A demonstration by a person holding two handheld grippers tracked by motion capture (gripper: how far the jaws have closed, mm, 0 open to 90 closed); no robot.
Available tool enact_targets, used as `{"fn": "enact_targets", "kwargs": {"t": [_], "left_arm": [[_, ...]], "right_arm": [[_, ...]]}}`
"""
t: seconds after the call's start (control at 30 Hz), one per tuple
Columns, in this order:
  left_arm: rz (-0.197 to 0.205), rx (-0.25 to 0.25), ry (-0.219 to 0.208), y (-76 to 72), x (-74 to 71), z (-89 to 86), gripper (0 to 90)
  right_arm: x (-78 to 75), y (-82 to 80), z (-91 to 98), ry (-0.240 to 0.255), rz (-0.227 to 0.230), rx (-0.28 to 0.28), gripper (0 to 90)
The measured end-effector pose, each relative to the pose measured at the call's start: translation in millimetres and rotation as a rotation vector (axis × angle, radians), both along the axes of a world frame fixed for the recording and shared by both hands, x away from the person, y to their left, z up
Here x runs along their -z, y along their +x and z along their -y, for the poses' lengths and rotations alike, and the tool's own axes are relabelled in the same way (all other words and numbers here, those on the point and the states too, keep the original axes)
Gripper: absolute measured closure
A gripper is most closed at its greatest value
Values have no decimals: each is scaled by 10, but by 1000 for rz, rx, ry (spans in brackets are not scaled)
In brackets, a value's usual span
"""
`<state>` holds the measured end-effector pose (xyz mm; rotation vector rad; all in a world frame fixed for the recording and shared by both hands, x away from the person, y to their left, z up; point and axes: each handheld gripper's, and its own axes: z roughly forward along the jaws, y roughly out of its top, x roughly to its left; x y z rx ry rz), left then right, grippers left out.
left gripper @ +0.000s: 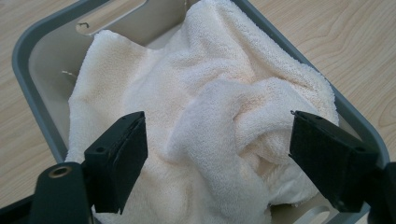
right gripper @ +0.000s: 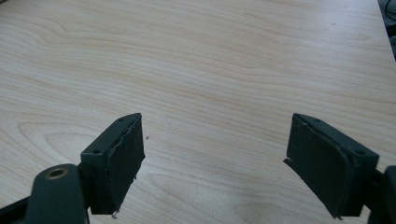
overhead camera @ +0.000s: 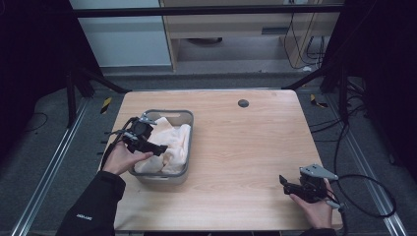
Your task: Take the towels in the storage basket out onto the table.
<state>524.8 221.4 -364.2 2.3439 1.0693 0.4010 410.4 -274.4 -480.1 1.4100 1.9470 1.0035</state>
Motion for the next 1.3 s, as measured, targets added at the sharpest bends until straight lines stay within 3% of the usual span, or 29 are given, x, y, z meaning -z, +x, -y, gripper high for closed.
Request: {"fn": "enact_targets", "kwargs": {"t": [0.3,0.4,0.83,0.93,1.13,1.3], "left_arm": [[-31,8,37,39,75,62,190],[-43,6,71,59,128,83,189],[-84,1,100,129,359,98,207],[-98,-4,138,162,467,99,232],[-112,-14,128,200,540,88,290],[-124,-22,138,199,529,113,419]], "right_arm": [[3,4,2,-7,1,-4,188],[11,8,1,-18,0,-11,186],[23,19,-8,-20,-14,-22,179],[26,21,-10,-22,-18,-26,176],[33,26,-17,-28,-26,-31,176],[31,24,-16,-27,-26,-27,177]]}}
